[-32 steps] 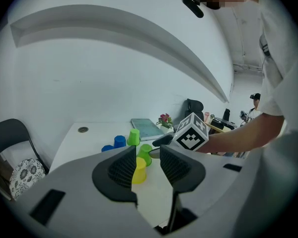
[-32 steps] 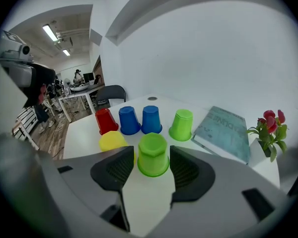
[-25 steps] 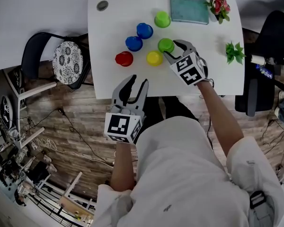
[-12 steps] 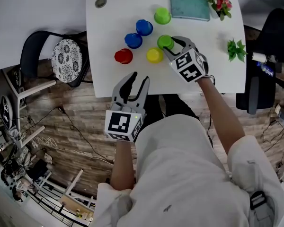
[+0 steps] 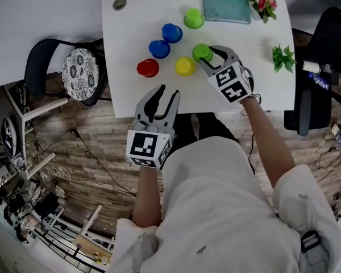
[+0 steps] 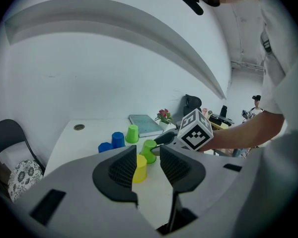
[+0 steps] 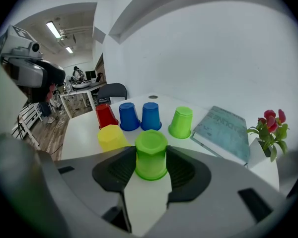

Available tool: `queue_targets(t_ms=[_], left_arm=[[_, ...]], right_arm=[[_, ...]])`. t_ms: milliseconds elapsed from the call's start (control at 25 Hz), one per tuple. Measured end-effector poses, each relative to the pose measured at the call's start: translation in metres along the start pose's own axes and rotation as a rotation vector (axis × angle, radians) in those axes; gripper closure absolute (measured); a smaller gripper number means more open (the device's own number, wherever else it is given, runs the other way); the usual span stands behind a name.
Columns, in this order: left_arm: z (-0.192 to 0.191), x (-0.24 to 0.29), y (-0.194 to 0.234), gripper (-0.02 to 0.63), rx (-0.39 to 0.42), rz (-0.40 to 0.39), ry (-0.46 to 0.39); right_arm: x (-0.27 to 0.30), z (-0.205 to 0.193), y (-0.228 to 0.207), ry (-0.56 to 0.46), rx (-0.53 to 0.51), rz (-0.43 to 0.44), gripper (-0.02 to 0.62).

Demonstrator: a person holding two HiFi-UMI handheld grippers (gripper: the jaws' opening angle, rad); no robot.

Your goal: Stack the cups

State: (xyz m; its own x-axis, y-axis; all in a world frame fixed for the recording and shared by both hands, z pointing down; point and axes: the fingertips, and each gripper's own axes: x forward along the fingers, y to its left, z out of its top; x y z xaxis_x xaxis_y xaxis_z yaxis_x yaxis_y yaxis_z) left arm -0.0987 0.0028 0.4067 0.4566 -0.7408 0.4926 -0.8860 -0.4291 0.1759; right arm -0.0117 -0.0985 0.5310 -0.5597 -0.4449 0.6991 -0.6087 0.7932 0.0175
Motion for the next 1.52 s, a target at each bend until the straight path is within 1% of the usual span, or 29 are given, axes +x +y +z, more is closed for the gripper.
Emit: queue_targets(t_ms=[200,560,840,1160,1520], left_arm=[[0.002,0.005,-0.005,0.457,0.013,-0.014,0.002],[0.007,0.017,-0.016,0.457,0.034,-0.043,0.005],[0.005,0.027,-0.027,0.456,0.046,-0.062,0.013],[0.005,0.031,-0.032,0.457,0.057,-0.064,0.019],[0.001,0.035,-0.028,0.454,0.05,-0.041,0.025]], right_arm=[[-0.015,-0.007,-0.006,-0.012,0.027,-0.014,0.402],[-0.041,-0.028,-0.02,-0.011,0.076,-0.065,0.405],[-0.051,-0.044,-0.025,-0.006,0.09,-0.091,0.405],[-0.056,-0.059,-0.028,0.006,0.092,-0.113,0.403],[-0.057,-0.068,-0.03,0.013,0.108,-0.117,0.396]])
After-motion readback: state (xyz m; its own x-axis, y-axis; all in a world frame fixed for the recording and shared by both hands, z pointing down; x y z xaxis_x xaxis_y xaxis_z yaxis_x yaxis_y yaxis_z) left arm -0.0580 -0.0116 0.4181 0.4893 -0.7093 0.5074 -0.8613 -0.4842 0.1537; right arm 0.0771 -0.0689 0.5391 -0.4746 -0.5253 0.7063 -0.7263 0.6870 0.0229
